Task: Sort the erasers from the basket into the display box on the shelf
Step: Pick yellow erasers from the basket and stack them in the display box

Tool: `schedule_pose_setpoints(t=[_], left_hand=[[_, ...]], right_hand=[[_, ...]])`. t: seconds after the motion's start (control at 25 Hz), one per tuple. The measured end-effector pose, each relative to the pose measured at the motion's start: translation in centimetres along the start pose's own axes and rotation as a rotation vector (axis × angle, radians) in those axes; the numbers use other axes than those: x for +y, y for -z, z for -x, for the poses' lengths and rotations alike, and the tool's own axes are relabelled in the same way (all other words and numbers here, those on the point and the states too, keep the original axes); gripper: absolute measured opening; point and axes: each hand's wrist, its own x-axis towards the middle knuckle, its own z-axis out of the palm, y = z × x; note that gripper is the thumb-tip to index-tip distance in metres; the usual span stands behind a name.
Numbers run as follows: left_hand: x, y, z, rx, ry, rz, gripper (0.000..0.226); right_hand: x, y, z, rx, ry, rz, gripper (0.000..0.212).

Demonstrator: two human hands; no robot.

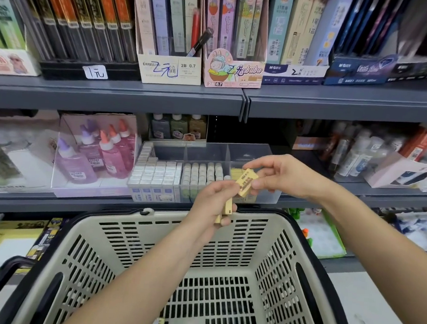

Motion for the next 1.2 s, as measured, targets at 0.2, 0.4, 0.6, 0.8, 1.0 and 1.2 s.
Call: schedule_pose_setpoints(t=[0.2, 0.4, 0.6, 0.8, 1.0, 1.2], left_hand=[[0.6, 0.0, -0.3, -0.126, 0.229, 0.131, 0.011], [0.4, 0.5, -0.3, -0.064, 0.221, 0.172, 0.021], [-0.1, 1.9, 0.0, -0.035, 0.166, 0.130, 0.016], [-0.9, 2.7, 0.7, -0.040, 0.101, -0.023, 0.032], [-1.2, 2.9, 0.8, -0.034, 0.079, 0.029, 0.028], [-1.1, 2.6, 1.0, -0.032, 0.123, 0.126, 0.018]], right_hand=[[-0.4, 0.4, 0.5, 0.030, 0.103, 0.176, 0.034], [-0.3, 1.5, 0.3, 0.176, 0.015, 0.345, 0.010], [1.0, 2.8, -0.6, 0.291, -0.100, 0.710, 0.014], [2.8, 1.4, -1.7, 0.108, -0.225, 0.786, 0.018], [3.6, 1.2, -1.8, -0.023, -0.233, 0.803, 0.028], [2.7, 0.6, -1.4, 0.010, -0.178, 0.868, 0.031]])
